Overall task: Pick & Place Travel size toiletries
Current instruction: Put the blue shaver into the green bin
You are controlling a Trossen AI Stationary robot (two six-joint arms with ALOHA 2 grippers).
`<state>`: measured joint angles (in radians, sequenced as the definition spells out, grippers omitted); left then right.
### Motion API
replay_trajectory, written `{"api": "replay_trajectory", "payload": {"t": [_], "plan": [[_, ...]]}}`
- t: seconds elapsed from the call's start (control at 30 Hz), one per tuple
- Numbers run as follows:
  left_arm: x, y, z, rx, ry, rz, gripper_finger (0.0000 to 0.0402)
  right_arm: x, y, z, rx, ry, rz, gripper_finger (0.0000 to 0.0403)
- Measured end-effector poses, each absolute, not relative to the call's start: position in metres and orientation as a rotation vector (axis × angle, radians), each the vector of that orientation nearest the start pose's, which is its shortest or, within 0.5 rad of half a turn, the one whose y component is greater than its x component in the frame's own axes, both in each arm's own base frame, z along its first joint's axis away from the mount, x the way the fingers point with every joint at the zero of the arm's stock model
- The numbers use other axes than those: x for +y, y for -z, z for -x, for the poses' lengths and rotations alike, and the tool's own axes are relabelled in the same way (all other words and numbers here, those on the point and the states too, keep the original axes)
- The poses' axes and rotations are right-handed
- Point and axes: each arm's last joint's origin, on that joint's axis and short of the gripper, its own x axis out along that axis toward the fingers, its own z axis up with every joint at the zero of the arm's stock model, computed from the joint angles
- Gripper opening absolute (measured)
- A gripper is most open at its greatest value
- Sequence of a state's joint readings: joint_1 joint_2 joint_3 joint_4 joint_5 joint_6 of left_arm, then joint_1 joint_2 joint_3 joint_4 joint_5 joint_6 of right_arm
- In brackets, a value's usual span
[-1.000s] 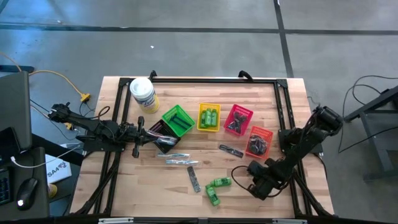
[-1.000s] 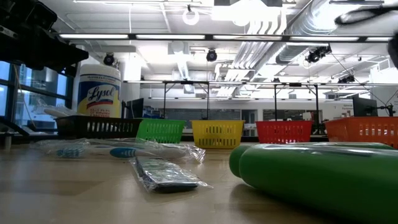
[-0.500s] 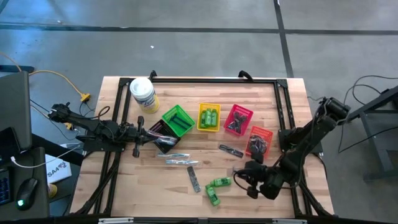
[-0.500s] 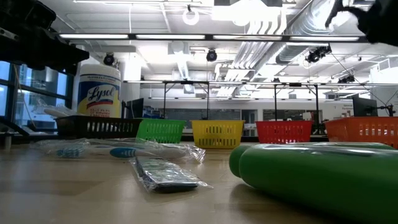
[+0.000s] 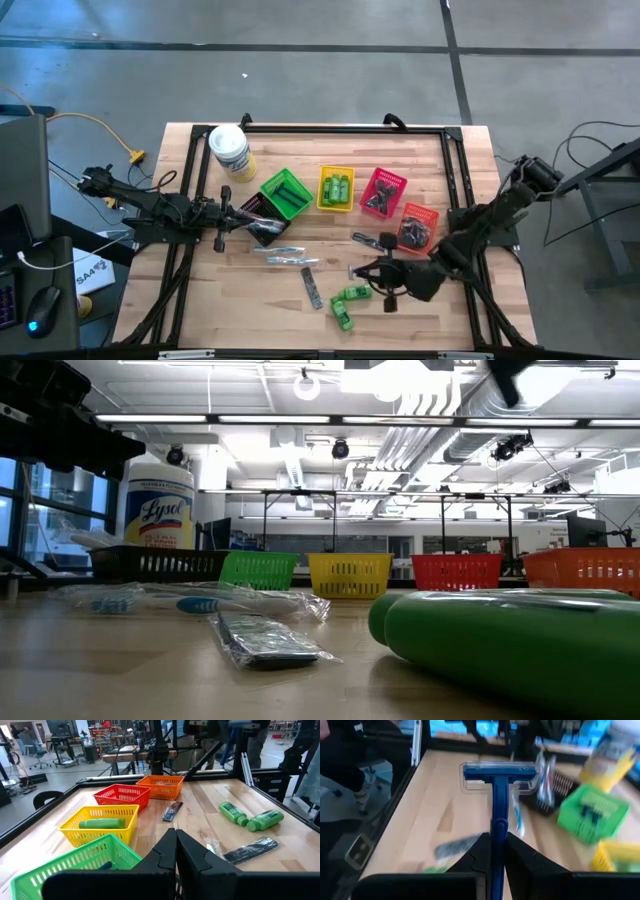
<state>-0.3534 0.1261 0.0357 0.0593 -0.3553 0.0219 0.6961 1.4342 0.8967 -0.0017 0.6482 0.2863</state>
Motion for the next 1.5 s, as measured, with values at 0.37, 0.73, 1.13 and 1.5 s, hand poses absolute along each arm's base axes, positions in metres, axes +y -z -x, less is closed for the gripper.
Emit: {"api": "replay_trajectory", "payload": {"t": [0.37, 0.73, 1.13, 1.5], "plan": [[-0.026, -0.171, -0.1, 0.03, -0.002, -0.032, 0.0, 0.132, -0.278, -0.266, 0.29, -0.053, 0.165, 0.0025], [-0.026, -0.171, -0.099, 0.03, 0.0, -0.007, 0.0, 0.084, -0.302, -0.242, 0.158, -0.116, 0.211, 0.0025], [-0.026, -0.171, -0.1, 0.03, 0.001, -0.009, 0.0, 0.038, -0.271, -0.166, -0.069, -0.066, 0.097, 0.0025], [-0.026, -0.171, -0.099, 0.031, 0.002, -0.007, 0.0, 0.009, -0.216, -0.137, -0.27, -0.112, 0.074, 0.0025]]}}
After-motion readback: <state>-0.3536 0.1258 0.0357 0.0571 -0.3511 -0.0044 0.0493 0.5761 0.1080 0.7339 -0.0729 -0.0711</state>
